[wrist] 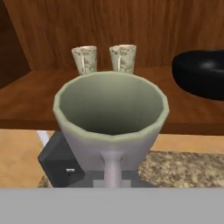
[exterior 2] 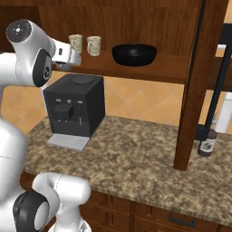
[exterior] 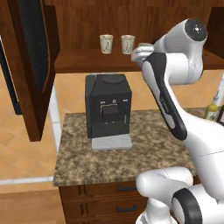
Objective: Gather all objects into one cabinet and sort the glasses and bowls to opposite sides.
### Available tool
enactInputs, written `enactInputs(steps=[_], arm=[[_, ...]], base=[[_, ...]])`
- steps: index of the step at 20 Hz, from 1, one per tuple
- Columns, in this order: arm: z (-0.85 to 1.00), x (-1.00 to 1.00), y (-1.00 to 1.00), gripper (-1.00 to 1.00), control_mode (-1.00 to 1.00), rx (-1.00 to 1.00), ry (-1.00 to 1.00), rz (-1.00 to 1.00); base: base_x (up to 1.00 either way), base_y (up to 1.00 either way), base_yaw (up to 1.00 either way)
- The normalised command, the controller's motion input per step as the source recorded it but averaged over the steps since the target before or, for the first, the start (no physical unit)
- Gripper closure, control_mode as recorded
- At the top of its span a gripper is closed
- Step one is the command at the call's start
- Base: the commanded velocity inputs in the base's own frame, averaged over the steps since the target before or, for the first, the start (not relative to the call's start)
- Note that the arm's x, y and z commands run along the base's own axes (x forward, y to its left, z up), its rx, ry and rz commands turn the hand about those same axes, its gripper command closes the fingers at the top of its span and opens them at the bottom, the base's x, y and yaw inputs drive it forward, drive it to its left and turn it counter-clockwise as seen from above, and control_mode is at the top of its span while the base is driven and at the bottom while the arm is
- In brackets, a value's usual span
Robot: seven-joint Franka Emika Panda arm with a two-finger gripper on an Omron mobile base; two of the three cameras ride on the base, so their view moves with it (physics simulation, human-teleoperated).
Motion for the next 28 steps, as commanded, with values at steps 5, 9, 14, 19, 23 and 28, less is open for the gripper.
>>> enactInputs(steps=[5, 9, 14, 19, 23, 28], arm=[[0.05, 0.63, 0.03, 1.00, -1.00, 0.00, 0.04, 0.05], [-0.02, 0.26, 0.08, 1.00, -1.00, -0.02, -0.03, 0.06], [-0.22, 0.07, 0.09, 1.00, -1.00, -0.10, -0.11, 0.03], [-0.17, 0.08, 0.11, 1.00, -1.00, -0.10, -0.09, 0.02], [-0.04, 0.13, 0.03, 1.00, -1.00, -0.03, -0.02, 0.01], [-0.01, 0.31, 0.00, 1.00, -1.00, 0.00, 0.00, 0.00]], base=[[0.00, 0.00, 0.00], [0.00, 0.00, 0.00], [0.00, 0.00, 0.00], [0.00, 0.00, 0.00], [0.00, 0.00, 0.00], [0.00, 0.00, 0.00]])
